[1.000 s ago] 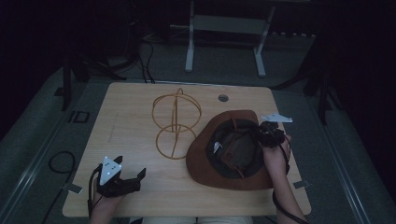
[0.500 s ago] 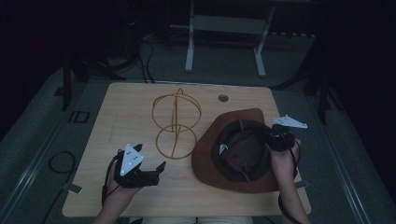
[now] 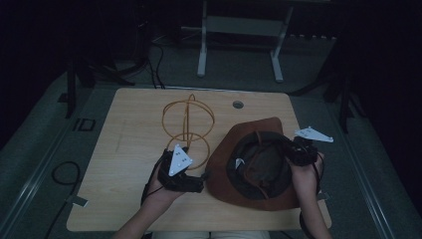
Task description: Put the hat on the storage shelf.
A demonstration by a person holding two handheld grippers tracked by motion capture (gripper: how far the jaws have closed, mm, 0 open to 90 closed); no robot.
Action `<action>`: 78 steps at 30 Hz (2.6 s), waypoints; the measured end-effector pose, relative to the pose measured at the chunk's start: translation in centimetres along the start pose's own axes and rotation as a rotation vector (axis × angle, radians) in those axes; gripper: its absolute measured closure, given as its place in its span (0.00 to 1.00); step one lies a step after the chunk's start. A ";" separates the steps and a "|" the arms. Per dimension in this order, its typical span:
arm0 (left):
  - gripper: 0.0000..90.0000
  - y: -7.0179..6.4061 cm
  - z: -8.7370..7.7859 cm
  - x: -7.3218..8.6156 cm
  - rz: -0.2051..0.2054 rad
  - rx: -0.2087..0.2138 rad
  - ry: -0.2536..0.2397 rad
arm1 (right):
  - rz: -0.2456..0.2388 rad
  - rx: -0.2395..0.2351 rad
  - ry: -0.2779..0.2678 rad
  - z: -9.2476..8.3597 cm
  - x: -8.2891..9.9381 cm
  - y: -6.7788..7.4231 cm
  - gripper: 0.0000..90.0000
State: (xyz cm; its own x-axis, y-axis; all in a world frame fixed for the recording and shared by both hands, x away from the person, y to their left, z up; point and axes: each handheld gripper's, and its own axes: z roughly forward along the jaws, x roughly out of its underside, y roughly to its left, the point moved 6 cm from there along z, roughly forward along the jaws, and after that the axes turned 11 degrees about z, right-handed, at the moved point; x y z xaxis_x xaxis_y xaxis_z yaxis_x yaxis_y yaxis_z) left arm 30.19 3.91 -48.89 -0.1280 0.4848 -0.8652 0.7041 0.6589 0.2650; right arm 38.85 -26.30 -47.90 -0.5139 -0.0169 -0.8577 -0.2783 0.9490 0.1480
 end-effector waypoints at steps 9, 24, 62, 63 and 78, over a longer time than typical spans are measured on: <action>0.06 -1.7 3.1 -2.4 0.044 0.051 0.048 | -0.004 -0.009 -0.023 -1.0 -0.1 0.4 0.94; 0.07 -2.8 8.4 -5.8 0.081 0.076 0.098 | -0.018 -0.042 -0.062 -2.8 -0.4 1.5 0.94; 0.97 -1.3 9.9 -9.7 0.142 -0.120 0.109 | -0.040 -0.143 -0.071 -7.1 1.9 3.4 0.69; 0.97 -1.2 9.8 -9.9 0.146 -0.121 0.103 | -0.042 -0.154 -0.068 -7.3 2.0 3.4 0.64; 0.97 -1.8 5.4 -10.4 0.267 -0.024 -0.118 | -0.038 -0.161 -0.118 -12.5 0.6 -2.4 0.47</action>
State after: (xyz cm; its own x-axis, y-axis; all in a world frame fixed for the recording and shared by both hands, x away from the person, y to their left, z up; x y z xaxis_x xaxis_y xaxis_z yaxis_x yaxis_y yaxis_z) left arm 34.02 -5.42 -42.64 0.1429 0.5732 -0.8069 0.6846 0.5315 0.4988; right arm 29.10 -32.50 -42.63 -0.4049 -0.0056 -0.9143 -0.4269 0.8855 0.1836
